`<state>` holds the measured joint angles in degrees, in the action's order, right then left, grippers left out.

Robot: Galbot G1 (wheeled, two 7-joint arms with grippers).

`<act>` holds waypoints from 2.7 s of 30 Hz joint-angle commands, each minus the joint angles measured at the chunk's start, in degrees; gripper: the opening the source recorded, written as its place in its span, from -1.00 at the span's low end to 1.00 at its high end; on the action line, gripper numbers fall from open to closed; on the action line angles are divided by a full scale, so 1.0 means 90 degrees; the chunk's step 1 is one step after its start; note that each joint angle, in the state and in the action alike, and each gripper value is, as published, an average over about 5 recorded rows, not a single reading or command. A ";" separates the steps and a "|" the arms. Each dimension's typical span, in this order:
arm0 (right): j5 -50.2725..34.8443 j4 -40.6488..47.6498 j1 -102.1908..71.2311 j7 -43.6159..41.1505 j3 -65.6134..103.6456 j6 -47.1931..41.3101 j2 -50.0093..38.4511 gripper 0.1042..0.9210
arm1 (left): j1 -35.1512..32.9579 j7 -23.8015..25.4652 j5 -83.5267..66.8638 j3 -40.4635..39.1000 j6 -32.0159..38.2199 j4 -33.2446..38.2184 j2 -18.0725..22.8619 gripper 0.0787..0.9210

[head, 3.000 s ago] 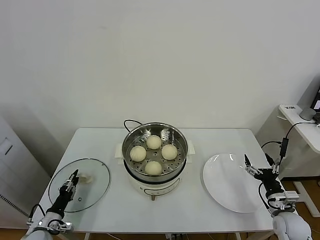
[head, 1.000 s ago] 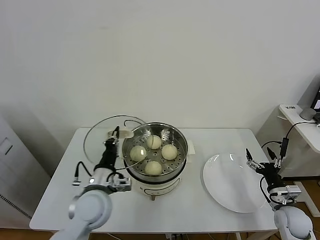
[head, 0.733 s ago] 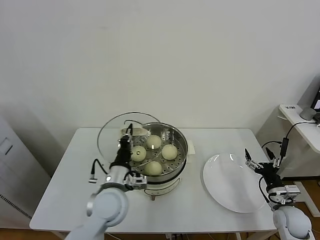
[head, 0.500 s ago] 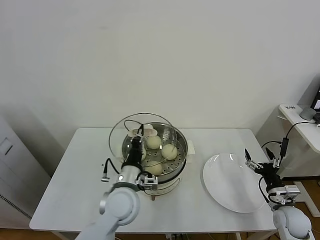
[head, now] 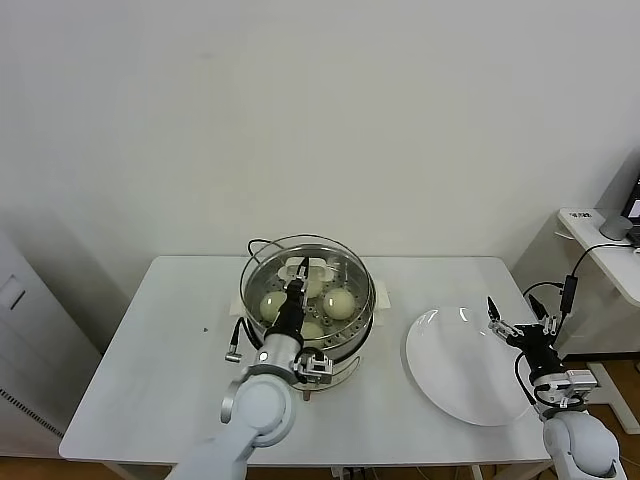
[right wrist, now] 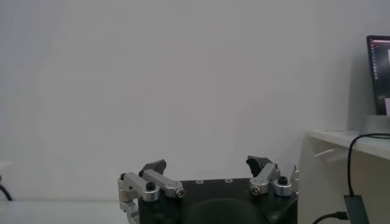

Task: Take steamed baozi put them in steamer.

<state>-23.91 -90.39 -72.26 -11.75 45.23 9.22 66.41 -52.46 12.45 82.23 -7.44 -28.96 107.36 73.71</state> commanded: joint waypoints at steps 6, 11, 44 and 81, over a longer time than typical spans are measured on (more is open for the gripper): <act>0.0011 0.0009 -0.0003 -0.0003 0.0009 0.0006 0.0028 0.76 | -0.0012 -0.0176 -0.0005 -0.0082 0.0189 -0.0389 0.0125 -0.96; 0.0014 0.0000 -0.0015 -0.0010 0.0011 0.0014 0.0029 0.76 | -0.0031 -0.0186 -0.0030 -0.0047 0.0192 -0.0450 0.0132 -0.96; -0.0228 -0.0144 0.0105 0.0175 -0.0183 -0.0368 -0.0032 0.76 | -0.0778 0.0231 -0.9074 0.2001 0.1427 0.2727 -0.0992 0.33; 0.0105 -0.0495 -0.0530 0.0513 -0.0211 -0.0733 0.0390 0.76 | -0.1551 -0.1277 -1.1404 0.3994 0.2050 -0.1274 -0.1256 0.77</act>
<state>-23.35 -94.90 -75.84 -7.59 43.53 3.16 69.28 -64.61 0.11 -21.54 28.25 -14.25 102.75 62.26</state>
